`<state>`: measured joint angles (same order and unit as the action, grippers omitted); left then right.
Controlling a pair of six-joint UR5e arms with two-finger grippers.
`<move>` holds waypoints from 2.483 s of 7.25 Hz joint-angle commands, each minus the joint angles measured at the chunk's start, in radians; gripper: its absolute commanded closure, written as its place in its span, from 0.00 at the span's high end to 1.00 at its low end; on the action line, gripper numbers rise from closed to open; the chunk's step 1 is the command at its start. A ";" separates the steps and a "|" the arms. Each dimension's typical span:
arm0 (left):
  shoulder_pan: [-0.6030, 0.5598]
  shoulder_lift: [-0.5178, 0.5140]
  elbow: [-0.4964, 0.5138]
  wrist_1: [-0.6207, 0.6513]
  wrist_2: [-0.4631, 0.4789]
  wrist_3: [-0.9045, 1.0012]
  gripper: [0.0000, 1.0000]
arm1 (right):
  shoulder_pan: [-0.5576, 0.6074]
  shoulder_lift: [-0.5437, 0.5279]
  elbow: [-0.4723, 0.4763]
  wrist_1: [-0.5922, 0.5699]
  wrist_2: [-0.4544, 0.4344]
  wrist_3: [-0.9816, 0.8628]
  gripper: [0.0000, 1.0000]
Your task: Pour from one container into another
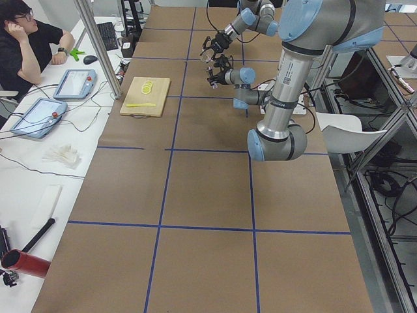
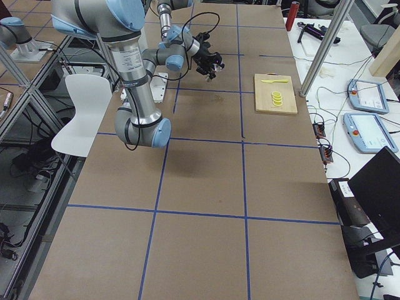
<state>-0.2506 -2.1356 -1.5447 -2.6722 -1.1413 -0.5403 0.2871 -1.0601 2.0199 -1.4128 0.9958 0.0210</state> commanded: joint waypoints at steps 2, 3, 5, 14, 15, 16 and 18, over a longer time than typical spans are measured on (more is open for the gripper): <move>0.001 -0.001 0.000 0.000 0.000 -0.003 0.00 | -0.026 0.006 -0.006 -0.003 -0.074 -0.107 0.00; -0.001 0.000 0.000 0.000 0.000 -0.003 0.00 | -0.028 0.031 -0.004 -0.056 -0.089 -0.127 0.00; -0.001 -0.001 0.000 0.000 0.000 -0.003 0.00 | -0.035 0.069 -0.004 -0.124 -0.123 -0.168 0.00; -0.001 -0.001 0.000 0.000 -0.002 -0.004 0.00 | -0.048 0.069 -0.020 -0.156 -0.249 -0.308 0.00; -0.001 -0.001 0.000 0.000 -0.002 -0.004 0.00 | -0.048 0.069 -0.018 -0.156 -0.252 -0.314 0.00; -0.001 -0.001 0.000 0.000 -0.002 -0.004 0.00 | -0.048 0.071 -0.017 -0.156 -0.262 -0.343 0.00; -0.001 -0.001 0.000 0.000 -0.002 -0.004 0.00 | -0.048 0.077 -0.016 -0.155 -0.264 -0.348 0.00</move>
<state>-0.2515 -2.1368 -1.5447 -2.6722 -1.1428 -0.5446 0.2393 -0.9855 2.0030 -1.5690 0.7344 -0.3212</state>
